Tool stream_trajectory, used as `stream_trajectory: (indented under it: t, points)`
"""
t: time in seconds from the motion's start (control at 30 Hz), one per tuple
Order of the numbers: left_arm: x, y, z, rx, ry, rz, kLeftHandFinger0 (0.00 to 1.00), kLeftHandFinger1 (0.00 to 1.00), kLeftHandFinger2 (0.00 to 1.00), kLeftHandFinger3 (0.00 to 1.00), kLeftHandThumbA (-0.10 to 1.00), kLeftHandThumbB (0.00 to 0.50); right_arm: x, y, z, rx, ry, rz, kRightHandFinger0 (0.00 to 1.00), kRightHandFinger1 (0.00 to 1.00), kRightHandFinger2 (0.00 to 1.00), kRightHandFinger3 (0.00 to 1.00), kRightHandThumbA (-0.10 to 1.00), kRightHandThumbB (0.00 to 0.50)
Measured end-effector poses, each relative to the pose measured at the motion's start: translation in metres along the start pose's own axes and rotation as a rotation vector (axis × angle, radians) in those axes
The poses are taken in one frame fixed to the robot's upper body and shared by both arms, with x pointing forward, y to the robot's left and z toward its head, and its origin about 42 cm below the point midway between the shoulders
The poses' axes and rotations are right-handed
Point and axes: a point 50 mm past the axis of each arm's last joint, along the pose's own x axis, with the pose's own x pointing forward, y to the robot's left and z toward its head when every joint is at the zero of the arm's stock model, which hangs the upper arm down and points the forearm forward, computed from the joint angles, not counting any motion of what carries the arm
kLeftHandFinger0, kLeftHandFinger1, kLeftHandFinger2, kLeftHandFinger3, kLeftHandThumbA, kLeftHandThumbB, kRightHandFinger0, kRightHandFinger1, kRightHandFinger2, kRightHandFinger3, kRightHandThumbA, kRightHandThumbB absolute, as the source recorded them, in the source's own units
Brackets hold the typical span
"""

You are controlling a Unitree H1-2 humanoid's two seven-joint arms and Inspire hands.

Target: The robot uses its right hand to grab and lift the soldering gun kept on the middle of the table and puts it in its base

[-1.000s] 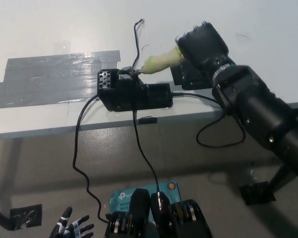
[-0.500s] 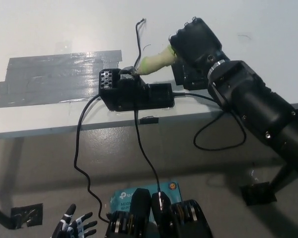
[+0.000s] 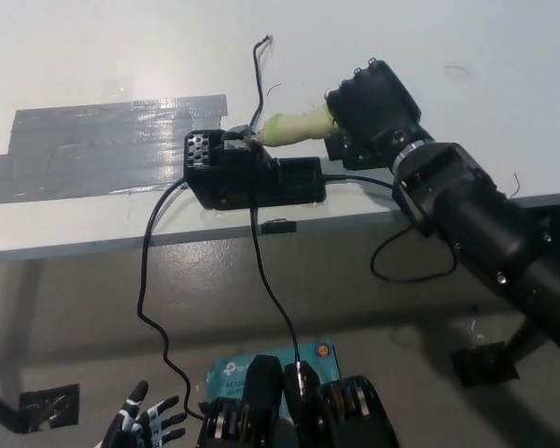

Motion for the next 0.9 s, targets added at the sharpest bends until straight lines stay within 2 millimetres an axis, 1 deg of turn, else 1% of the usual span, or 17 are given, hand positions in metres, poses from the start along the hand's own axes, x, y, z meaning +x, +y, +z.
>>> stream_trajectory:
  t: [0.07,0.13,0.17,0.27,0.3,0.33,0.37,0.4,0.43,0.47,0.53,0.6,0.67,0.8,0.83,0.87,0.9]
  points:
    - [0.001,-0.001,0.001,0.002,-0.003,-0.003,1.00,1.00,1.00,1.00,1.00,0.500,0.004,-0.007,-0.003,-0.012,-0.003,-0.013,0.00,0.00,0.32,0.32,-0.10,0.017]
    - [0.002,-0.001,0.003,0.005,-0.004,-0.004,1.00,1.00,1.00,1.00,1.00,0.500,0.008,-0.013,-0.004,-0.018,-0.006,-0.023,0.00,0.00,0.33,0.36,-0.10,0.001]
    - [0.002,-0.001,0.003,0.006,-0.005,-0.004,1.00,1.00,1.00,1.00,1.00,0.500,0.010,-0.018,-0.004,-0.019,-0.011,-0.031,0.00,0.00,0.34,0.35,-0.10,0.066]
    - [0.003,-0.001,0.003,0.010,-0.004,-0.003,1.00,1.00,1.00,1.00,1.00,0.500,0.015,-0.029,-0.005,-0.028,-0.020,-0.054,0.00,0.00,0.36,0.30,-0.10,0.134]
    - [0.003,-0.001,0.003,0.010,-0.004,-0.003,1.00,1.00,1.00,1.00,1.00,0.500,0.016,-0.032,-0.006,-0.030,-0.021,-0.061,0.00,0.00,0.38,0.32,-0.10,0.132]
    - [0.003,-0.001,0.003,0.012,-0.003,-0.003,1.00,1.00,1.00,1.00,1.00,0.500,0.017,-0.035,-0.007,-0.030,-0.021,-0.074,0.00,0.00,0.38,0.32,-0.10,0.165]
    - [0.003,-0.001,0.003,0.014,-0.002,-0.003,1.00,1.00,1.00,1.00,1.00,0.500,0.018,-0.036,-0.008,-0.029,-0.020,-0.083,0.00,0.00,0.37,0.32,-0.10,0.133]
    - [0.003,-0.002,0.003,0.016,-0.001,-0.003,1.00,1.00,1.00,1.00,1.00,0.500,0.018,-0.037,-0.008,-0.029,-0.021,-0.090,0.00,0.00,0.37,0.33,-0.10,0.137]
    - [0.003,-0.002,0.003,0.017,0.000,-0.003,1.00,1.00,1.00,1.00,1.00,0.500,0.018,-0.037,-0.007,-0.030,-0.022,-0.093,0.00,0.00,0.39,0.36,-0.10,0.094]
    - [0.003,-0.002,0.003,0.018,0.001,-0.004,1.00,1.00,1.00,1.00,1.00,0.500,0.018,-0.038,-0.007,-0.032,-0.024,-0.096,0.00,0.00,0.38,0.33,-0.10,0.058]
    - [0.003,-0.003,0.002,0.020,0.003,-0.006,1.00,1.00,1.00,1.00,1.00,0.500,0.018,-0.039,-0.004,-0.030,-0.028,-0.101,0.00,0.00,0.31,0.26,-0.10,0.051]
    - [0.003,-0.003,0.002,0.020,0.005,-0.007,1.00,1.00,1.00,1.00,1.00,0.500,0.018,-0.039,0.000,-0.022,-0.030,-0.103,0.00,0.00,0.30,0.26,-0.10,0.046]
    - [0.003,-0.004,0.002,0.021,0.007,-0.008,1.00,1.00,1.00,1.00,1.00,0.500,0.016,-0.033,0.008,-0.010,-0.036,-0.095,0.00,0.00,0.31,0.27,-0.10,0.071]
    - [0.004,-0.004,0.001,0.022,0.012,-0.010,1.00,1.00,1.00,1.00,1.00,0.500,0.010,-0.020,0.019,0.020,-0.030,-0.074,0.00,0.00,0.33,0.25,-0.10,0.037]
    - [0.004,-0.005,0.002,0.022,0.012,-0.011,1.00,1.00,1.00,1.00,1.00,0.500,0.009,-0.018,0.021,0.028,-0.025,-0.076,0.00,0.00,0.32,0.23,-0.10,0.008]
    - [0.004,-0.005,0.002,0.023,0.012,-0.012,1.00,1.00,1.00,1.00,1.00,0.500,0.009,-0.018,0.022,0.036,-0.022,-0.079,0.00,0.00,0.31,0.23,-0.10,0.009]
    - [0.004,-0.005,0.001,0.024,0.013,-0.013,1.00,1.00,1.00,1.00,1.00,0.500,0.009,-0.018,0.023,0.042,-0.020,-0.082,0.00,0.00,0.27,0.20,-0.10,0.055]
